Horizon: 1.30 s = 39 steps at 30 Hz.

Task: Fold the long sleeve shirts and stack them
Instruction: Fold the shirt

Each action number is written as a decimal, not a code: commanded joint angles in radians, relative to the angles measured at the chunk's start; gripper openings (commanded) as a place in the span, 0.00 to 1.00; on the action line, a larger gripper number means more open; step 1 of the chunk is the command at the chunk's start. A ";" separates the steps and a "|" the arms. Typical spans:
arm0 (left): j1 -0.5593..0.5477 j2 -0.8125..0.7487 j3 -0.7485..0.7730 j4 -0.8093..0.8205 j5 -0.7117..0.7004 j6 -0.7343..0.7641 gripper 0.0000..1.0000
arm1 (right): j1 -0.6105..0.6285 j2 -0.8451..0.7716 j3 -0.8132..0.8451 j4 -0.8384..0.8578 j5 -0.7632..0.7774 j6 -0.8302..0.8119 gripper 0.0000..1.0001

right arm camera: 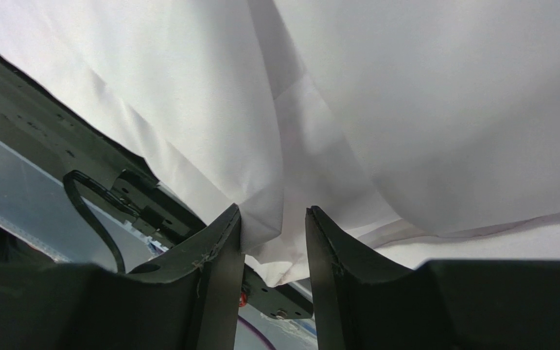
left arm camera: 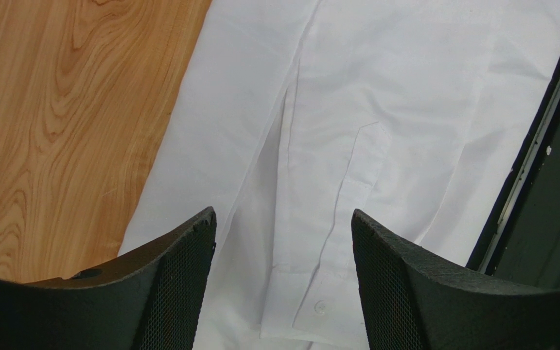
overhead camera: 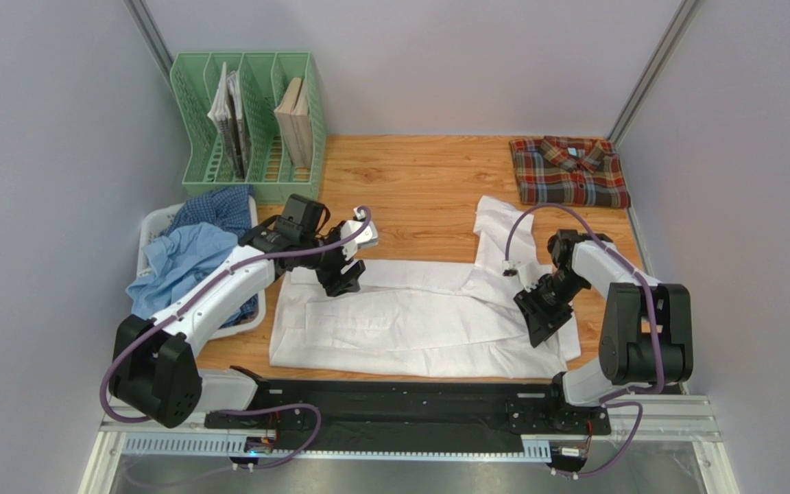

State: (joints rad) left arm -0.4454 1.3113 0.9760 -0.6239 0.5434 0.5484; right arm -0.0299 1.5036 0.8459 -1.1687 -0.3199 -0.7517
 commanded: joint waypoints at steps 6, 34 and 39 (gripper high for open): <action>0.001 -0.043 -0.016 -0.020 -0.031 0.039 0.73 | -0.010 -0.017 0.036 0.017 0.015 0.014 0.48; 0.001 -0.083 -0.026 -0.048 -0.056 0.053 0.73 | -0.008 0.101 0.114 -0.035 -0.099 0.006 0.32; 0.001 -0.075 -0.025 -0.049 -0.065 0.051 0.73 | -0.008 0.084 0.160 -0.091 -0.145 -0.024 0.08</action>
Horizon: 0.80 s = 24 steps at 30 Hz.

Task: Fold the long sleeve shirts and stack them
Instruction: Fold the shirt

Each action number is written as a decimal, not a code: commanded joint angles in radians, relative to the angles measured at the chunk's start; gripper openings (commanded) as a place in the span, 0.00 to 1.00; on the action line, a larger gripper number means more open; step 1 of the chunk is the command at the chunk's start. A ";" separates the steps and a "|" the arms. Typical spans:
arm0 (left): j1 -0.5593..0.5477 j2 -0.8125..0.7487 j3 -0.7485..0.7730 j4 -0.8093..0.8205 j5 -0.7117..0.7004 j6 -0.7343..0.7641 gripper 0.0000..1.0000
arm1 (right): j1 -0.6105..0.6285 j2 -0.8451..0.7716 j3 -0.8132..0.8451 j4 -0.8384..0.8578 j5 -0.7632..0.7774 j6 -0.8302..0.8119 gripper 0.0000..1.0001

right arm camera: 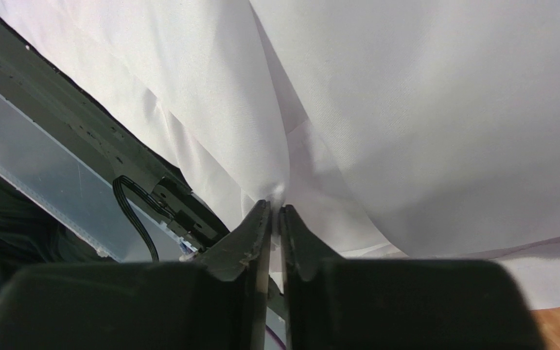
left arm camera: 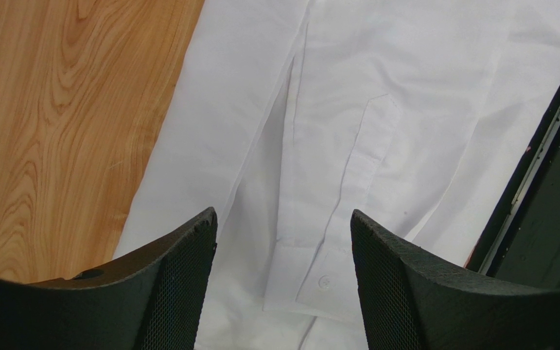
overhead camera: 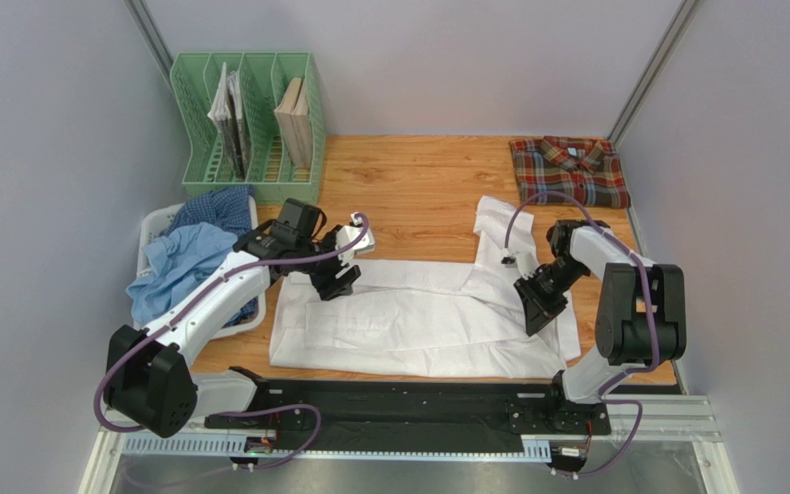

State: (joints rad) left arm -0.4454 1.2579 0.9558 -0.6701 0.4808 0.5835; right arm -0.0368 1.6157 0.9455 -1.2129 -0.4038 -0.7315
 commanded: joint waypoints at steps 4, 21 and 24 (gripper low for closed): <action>0.001 -0.022 -0.006 -0.003 -0.016 0.025 0.73 | -0.002 -0.071 0.094 -0.036 -0.058 -0.054 0.00; 0.017 0.029 -0.029 -0.002 -0.105 0.052 0.72 | 0.078 -0.162 -0.100 0.251 0.193 -0.062 0.06; 0.034 0.040 -0.032 -0.005 -0.123 0.058 0.72 | 0.078 -0.157 -0.134 0.321 0.245 -0.031 0.14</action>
State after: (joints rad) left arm -0.4339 1.2858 0.9318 -0.6701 0.3874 0.6113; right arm 0.0372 1.4647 0.8364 -1.0245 -0.2531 -0.7837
